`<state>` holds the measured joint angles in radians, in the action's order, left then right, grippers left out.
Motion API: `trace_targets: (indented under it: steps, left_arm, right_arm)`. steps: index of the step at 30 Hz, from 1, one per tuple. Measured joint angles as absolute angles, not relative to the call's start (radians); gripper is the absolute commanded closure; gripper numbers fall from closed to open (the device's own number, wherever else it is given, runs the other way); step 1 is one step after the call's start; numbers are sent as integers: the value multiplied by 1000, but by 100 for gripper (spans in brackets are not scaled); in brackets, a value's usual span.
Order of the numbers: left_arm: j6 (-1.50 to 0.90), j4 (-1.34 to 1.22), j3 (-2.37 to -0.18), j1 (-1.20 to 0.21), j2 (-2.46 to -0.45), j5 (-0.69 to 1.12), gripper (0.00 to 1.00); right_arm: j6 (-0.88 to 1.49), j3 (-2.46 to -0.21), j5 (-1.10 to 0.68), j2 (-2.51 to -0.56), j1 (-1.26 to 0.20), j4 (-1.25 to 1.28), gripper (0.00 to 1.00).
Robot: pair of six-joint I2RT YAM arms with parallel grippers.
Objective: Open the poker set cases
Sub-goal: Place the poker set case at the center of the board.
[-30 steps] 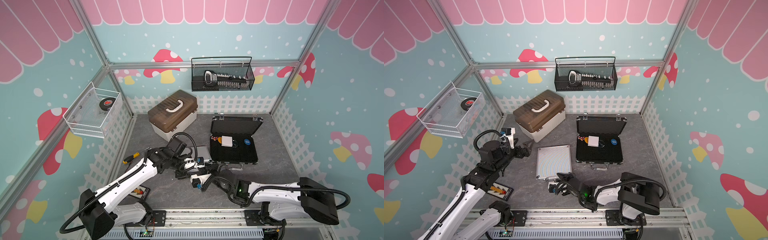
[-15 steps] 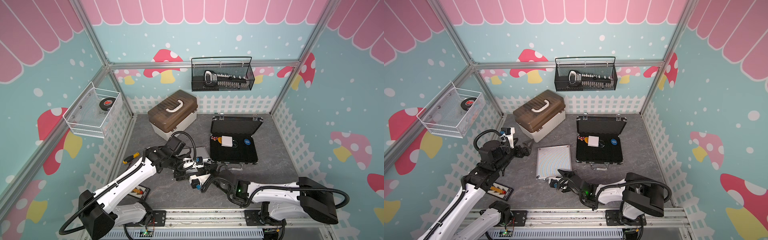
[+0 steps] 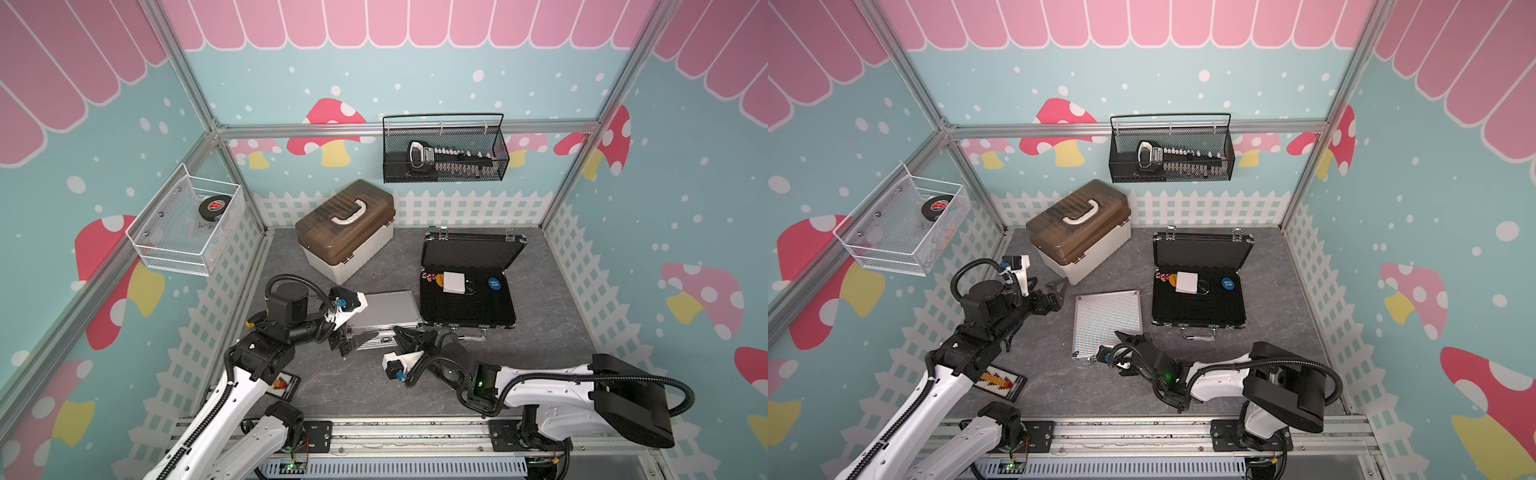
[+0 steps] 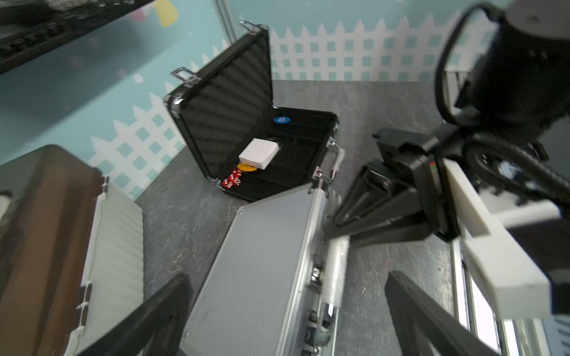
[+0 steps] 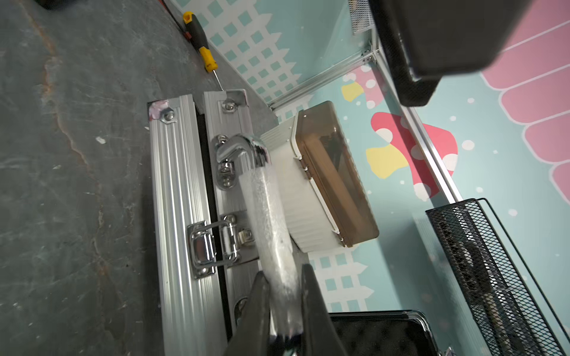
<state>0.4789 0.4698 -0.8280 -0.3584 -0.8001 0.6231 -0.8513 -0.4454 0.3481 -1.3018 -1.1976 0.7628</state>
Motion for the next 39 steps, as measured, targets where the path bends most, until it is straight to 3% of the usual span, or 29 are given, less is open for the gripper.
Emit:
trace_targets:
  steps: [8, 19, 31, 39]
  left_arm:
    - [130, 353, -827, -302, -790, 418, 1]
    - [-124, 336, -782, -280, -772, 122, 1]
    - [-190, 298, -766, -275, -791, 70, 1]
    - [-205, 285, -766, -273, -797, 67, 1]
  right_arm:
    - [-753, -430, 334, -1419, -1230, 752, 100]
    - [-663, -413, 312, -1576, -1245, 813, 99]
    - [-538, -419, 320, -1542, -1245, 807, 63]
    - [-447, -429, 315, -1480, -1216, 794, 60]
